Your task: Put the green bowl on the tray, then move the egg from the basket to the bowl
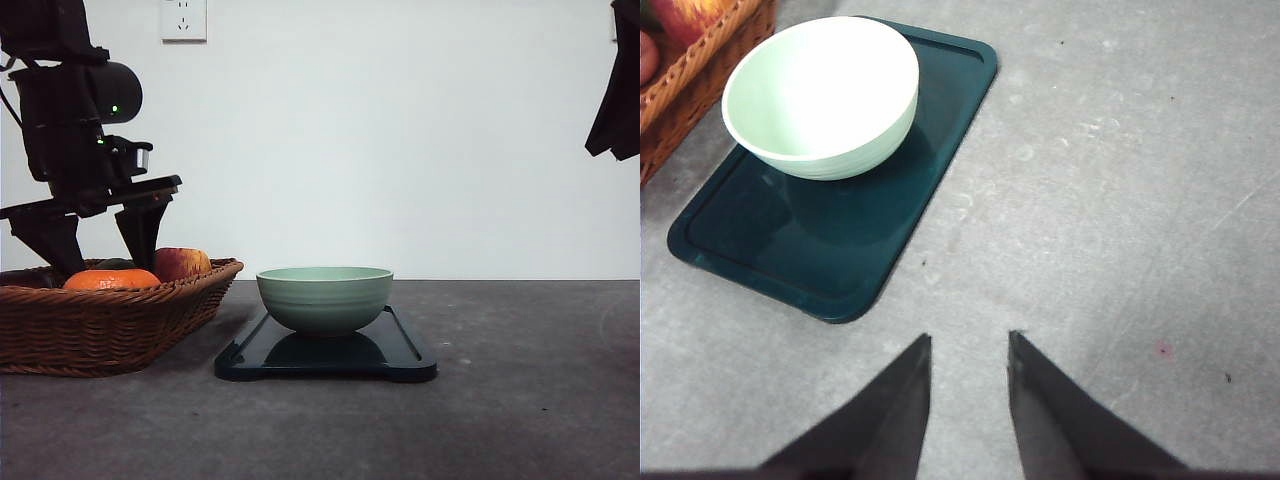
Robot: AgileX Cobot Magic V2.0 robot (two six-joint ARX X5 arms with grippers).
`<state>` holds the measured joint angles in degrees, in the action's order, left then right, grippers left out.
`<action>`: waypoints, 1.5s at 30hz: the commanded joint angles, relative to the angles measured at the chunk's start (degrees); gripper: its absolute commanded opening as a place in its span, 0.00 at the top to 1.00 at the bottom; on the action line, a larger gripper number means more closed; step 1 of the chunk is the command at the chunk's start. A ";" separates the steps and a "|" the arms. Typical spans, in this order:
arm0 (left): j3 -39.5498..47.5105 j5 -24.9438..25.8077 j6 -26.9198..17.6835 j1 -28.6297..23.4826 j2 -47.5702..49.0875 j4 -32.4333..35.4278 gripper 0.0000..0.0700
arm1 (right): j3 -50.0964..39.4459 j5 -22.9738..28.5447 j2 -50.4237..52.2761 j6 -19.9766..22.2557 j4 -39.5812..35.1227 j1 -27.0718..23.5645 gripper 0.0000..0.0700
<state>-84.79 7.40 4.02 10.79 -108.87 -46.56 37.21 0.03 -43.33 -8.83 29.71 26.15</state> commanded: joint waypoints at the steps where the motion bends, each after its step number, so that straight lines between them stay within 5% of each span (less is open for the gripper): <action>1: -1.33 -0.17 -0.62 0.29 -1.80 0.01 0.34 | 0.22 0.10 -0.37 -0.33 -0.52 0.24 0.79; 12: -1.31 -0.22 -0.60 1.13 -3.24 0.29 0.35 | 0.22 0.12 -0.37 -0.99 -0.52 0.24 0.79; 26: -1.31 -1.44 -0.57 1.22 -3.25 0.78 0.74 | 0.22 0.15 -0.37 -1.26 -0.50 0.24 0.79; 45: -1.86 -1.42 1.20 1.10 4.90 -2.89 0.74 | 0.22 0.26 -0.37 -1.24 -0.50 0.24 0.79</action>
<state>-85.21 6.11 4.36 11.79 -104.46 -49.85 37.21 0.08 -43.33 -9.43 29.74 26.15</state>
